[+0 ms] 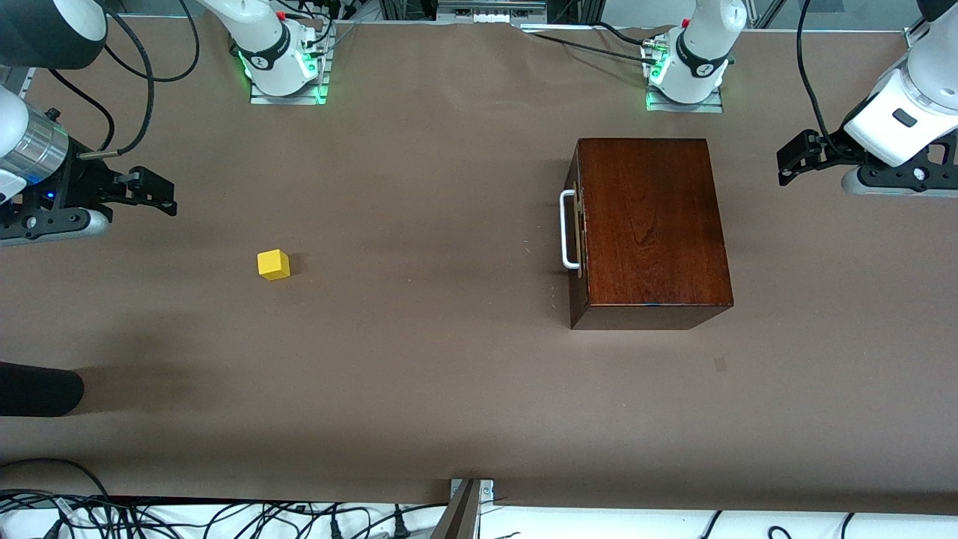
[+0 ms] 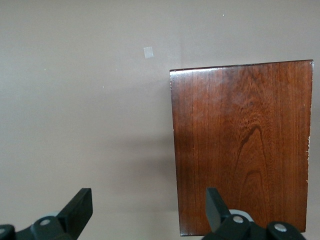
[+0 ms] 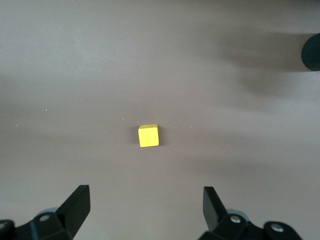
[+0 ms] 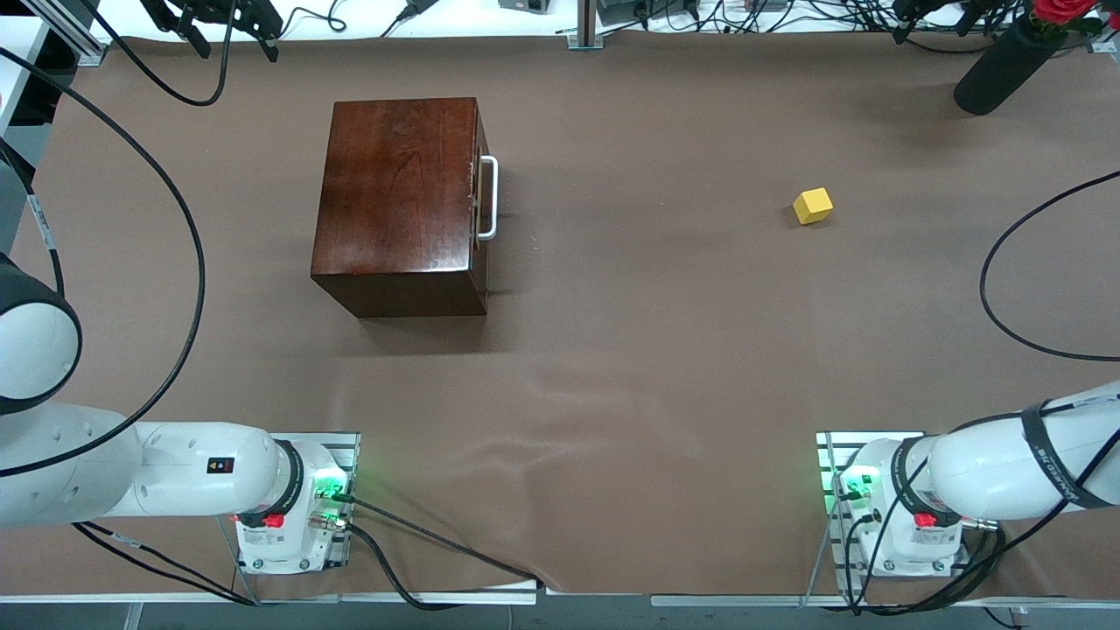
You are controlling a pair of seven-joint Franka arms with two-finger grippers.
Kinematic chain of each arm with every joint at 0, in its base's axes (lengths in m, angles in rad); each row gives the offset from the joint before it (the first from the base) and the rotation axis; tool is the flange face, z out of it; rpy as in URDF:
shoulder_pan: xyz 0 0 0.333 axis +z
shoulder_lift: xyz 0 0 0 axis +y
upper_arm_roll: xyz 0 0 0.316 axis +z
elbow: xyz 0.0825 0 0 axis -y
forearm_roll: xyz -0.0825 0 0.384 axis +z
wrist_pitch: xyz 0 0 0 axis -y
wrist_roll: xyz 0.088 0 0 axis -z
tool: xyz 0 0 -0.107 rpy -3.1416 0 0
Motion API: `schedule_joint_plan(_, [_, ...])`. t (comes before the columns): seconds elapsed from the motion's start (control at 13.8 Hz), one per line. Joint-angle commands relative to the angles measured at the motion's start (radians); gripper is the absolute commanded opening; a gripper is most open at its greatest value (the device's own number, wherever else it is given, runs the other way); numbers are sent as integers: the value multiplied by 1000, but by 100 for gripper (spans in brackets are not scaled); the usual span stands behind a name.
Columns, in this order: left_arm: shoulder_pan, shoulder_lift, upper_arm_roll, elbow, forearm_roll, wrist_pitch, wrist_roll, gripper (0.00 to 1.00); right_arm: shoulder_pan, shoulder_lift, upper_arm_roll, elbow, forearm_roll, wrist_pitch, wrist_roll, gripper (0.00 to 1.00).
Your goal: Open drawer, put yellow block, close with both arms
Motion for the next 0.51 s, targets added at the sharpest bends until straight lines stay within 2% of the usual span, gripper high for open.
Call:
schedule_joint_plan(0.0, [-1,16,-1,39,1,-30,-3,100,2,6,6,25,-9,-12,-7,100])
schedule_joint_plan(0.43, [7,16,0,38,-2,-30,-15,100,4,6,7,25,-8,-12,-7,100])
